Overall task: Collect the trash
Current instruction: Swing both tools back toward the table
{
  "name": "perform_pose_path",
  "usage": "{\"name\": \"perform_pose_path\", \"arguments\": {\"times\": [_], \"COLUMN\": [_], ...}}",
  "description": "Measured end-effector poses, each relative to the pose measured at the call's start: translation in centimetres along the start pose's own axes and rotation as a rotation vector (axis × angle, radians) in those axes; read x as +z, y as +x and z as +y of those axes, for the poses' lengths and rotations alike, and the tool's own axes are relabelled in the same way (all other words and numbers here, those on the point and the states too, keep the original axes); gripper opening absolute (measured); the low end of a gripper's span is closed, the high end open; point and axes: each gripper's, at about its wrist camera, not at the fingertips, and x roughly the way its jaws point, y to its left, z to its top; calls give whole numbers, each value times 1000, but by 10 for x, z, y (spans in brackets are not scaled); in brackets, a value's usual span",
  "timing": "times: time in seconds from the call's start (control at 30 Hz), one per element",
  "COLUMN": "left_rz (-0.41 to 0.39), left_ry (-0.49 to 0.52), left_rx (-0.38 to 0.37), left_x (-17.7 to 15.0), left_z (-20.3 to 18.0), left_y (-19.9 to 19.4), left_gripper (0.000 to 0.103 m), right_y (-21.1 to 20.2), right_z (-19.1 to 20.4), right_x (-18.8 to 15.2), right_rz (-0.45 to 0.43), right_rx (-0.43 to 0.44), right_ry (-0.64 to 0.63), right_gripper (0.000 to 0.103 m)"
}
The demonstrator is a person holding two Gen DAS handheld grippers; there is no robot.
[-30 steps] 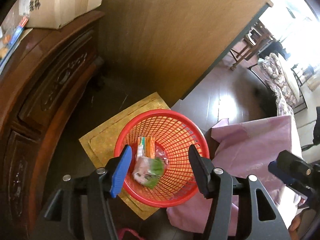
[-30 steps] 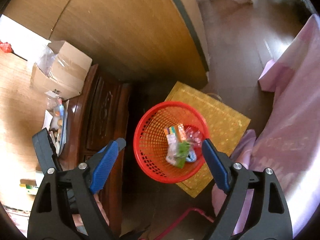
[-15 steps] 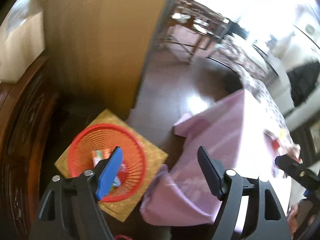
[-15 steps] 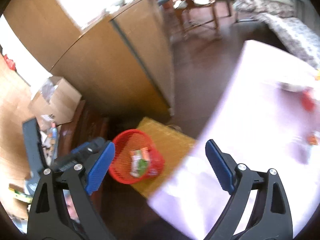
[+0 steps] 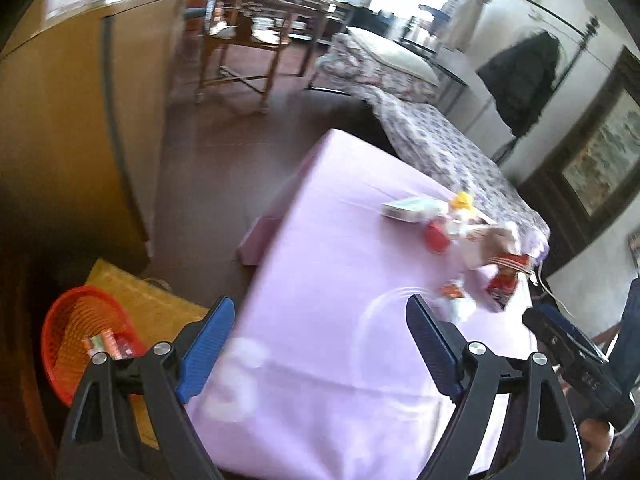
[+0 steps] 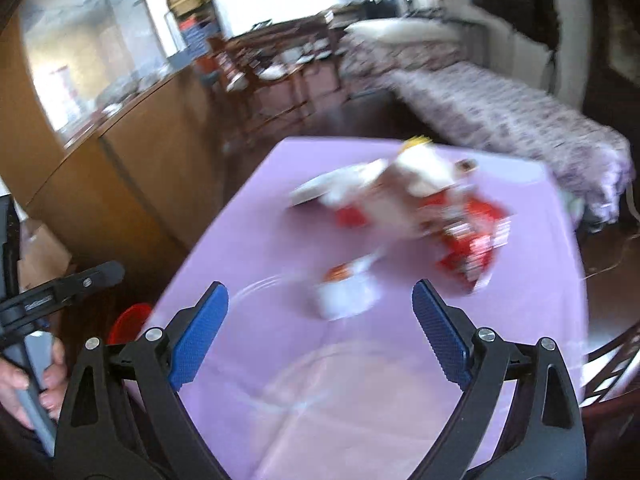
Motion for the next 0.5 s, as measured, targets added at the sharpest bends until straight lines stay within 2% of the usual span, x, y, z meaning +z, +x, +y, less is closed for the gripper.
{"name": "perform_pose_path", "arguments": {"times": [0.13, 0.5], "left_rz": [32, 122], "left_ry": [57, 220], "left_rx": [-24, -66], "left_x": [2, -18], "left_z": [-45, -139], "left_y": [25, 87], "left_gripper": [89, 89], "right_y": [-4, 0], "right_z": [-34, -76], "right_x": [4, -2], "right_rz": [-56, -55], "right_rx": [-47, -76], "right_ry": [71, 160], "right_gripper": [93, 93]}}
